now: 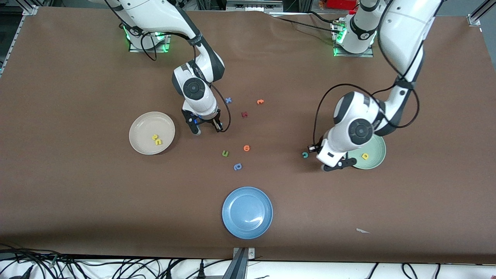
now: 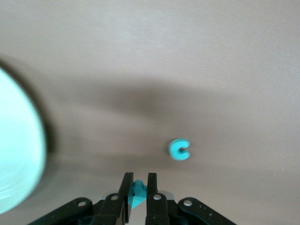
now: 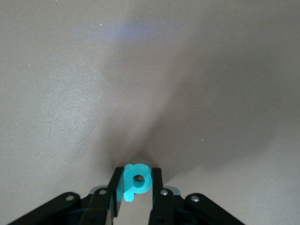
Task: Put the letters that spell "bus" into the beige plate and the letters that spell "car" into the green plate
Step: 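Drop the cyan p on the cream plate while the left gripper drops cyan y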
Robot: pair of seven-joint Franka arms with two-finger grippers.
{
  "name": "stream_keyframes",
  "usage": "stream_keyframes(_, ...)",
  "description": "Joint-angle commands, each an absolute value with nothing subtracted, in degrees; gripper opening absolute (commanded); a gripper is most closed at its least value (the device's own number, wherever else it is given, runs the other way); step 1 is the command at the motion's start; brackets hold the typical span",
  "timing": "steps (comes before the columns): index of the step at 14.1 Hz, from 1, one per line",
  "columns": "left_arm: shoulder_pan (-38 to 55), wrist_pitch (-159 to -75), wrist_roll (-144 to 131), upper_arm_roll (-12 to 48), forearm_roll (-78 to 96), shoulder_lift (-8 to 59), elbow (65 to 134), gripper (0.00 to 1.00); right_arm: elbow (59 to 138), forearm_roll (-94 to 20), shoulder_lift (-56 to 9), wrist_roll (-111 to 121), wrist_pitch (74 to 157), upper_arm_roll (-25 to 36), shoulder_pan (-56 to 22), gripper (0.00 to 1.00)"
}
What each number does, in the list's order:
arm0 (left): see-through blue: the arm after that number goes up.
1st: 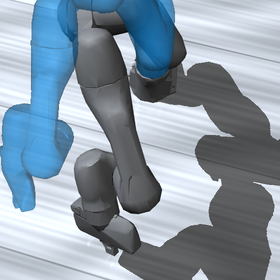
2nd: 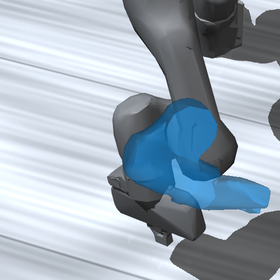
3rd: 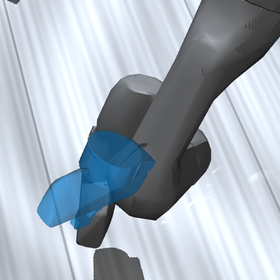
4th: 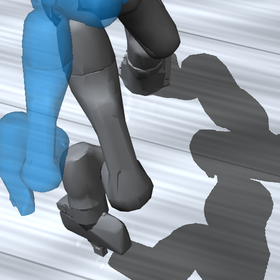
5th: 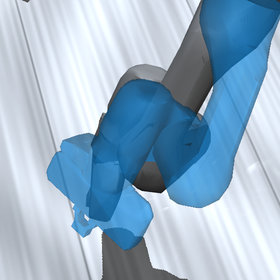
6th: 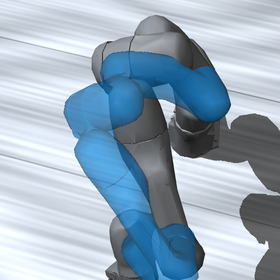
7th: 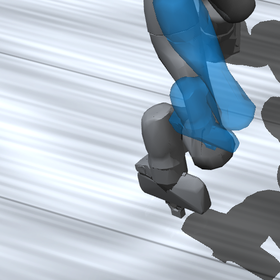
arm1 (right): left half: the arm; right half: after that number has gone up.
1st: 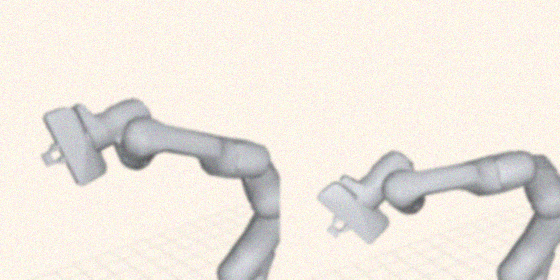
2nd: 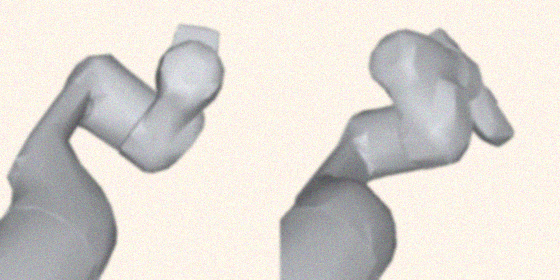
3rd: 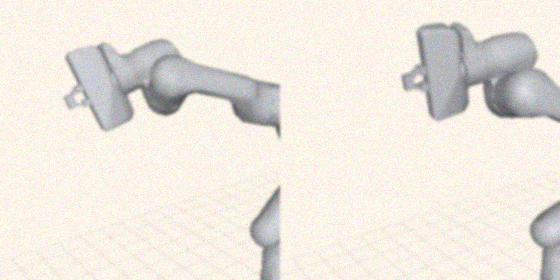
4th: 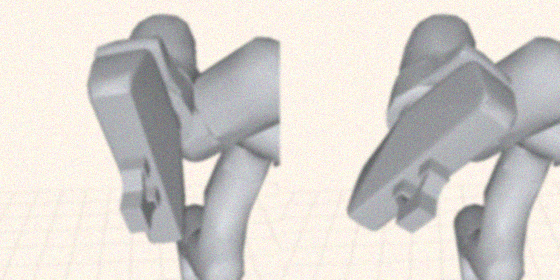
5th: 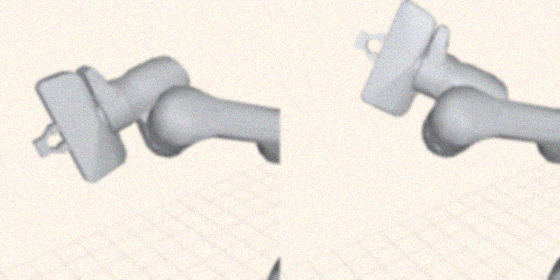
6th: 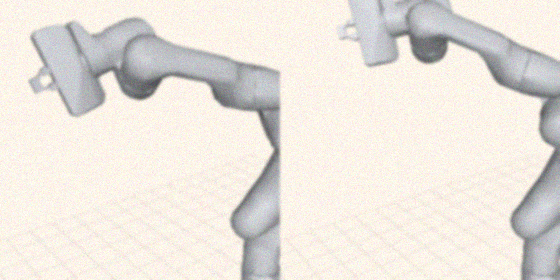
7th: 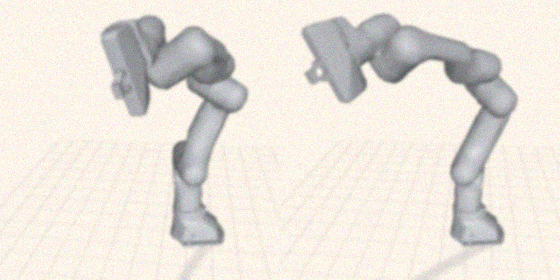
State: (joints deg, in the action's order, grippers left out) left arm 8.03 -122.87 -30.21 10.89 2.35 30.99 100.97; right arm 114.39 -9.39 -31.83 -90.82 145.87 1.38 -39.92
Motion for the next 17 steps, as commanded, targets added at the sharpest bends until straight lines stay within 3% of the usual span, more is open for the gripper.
stream_keyframes(1,3.88,-116.30,-21.74,10.99,2.46,27.51,102.13,0.04,115.50,-8.97,-30.06,-84.94,146.43,1.14,-39.99,0.00)
stream_keyframes(6,-2.72,-114.43,-11.96,10.90,-2.70,27.86,103.09,0.06,114.79,-8.79,-25.50,-73.33,140.03,4.38,-39.99,0.00)
stream_keyframes(8,-3.78,-114.43,-11.43,10.90,-3.78,28.47,103.10,0.16,114.78,-8.88,-22.95,-63.51,133.28,8.15,-39.99,0.00)
stream_keyframes(9,-3.87,-114.43,-11.43,10.90,-3.78,28.56,103.10,0.27,114.79,-8.88,-21.55,-58.41,128.98,10.35,-39.90,0.00)
stream_keyframes(12,-3.87,-114.43,-11.07,10.90,-3.78,28.56,103.01,0.83,115.05,-8.96,-20.13,-44.34,120.61,16.94,-39.90,0.00)
stream_keyframes(13,-3.87,-114.43,-11.07,10.99,-3.78,28.48,102.83,0.97,115.83,-9.05,-20.21,-40.21,119.80,19.05,-39.82,0.00)
stream_keyframes(16,-2.73,-114.78,-13.61,11.42,-2.90,28.48,102.04,1.00,117.15,-9.40,-21.35,-30.44,120.32,23.11,-38.59,0.02)
stream_keyframes(17,-1.77,-114.87,-16.41,12.12,-2.29,28.48,101.52,1.00,117.25,-9.49,-22.40,-28.15,120.41,23.20,-37.54,0.10)
